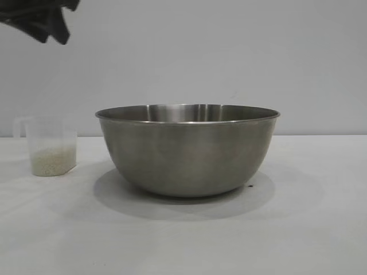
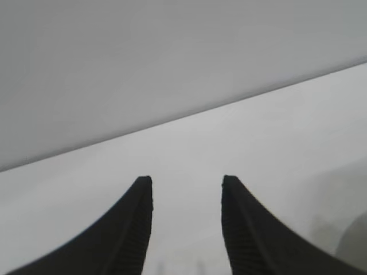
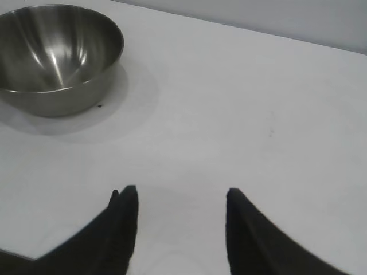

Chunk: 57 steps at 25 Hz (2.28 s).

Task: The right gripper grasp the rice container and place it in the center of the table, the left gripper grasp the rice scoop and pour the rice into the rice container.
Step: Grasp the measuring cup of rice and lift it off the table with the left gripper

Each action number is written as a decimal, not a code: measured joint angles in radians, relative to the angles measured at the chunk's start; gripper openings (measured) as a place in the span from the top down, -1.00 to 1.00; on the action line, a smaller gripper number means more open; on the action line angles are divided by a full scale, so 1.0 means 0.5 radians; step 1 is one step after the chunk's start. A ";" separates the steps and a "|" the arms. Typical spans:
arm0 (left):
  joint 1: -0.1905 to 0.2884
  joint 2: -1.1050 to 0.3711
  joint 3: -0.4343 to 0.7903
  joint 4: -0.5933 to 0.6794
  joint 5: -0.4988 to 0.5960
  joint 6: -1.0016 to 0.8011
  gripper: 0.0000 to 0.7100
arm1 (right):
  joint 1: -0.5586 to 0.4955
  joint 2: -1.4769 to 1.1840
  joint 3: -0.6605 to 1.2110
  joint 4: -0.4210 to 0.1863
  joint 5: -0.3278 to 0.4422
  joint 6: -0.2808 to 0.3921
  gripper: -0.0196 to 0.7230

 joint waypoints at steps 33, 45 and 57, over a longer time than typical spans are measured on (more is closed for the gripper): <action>0.000 0.915 0.805 0.103 -1.690 -0.191 0.37 | 0.000 0.000 0.000 0.000 0.000 0.010 0.03; 0.000 1.129 0.553 0.017 -1.693 -0.191 0.37 | 0.000 0.000 0.000 0.000 0.000 0.013 0.03; 0.000 1.129 0.484 0.001 -1.693 -0.191 0.37 | 0.000 0.000 0.000 0.000 0.000 0.013 0.03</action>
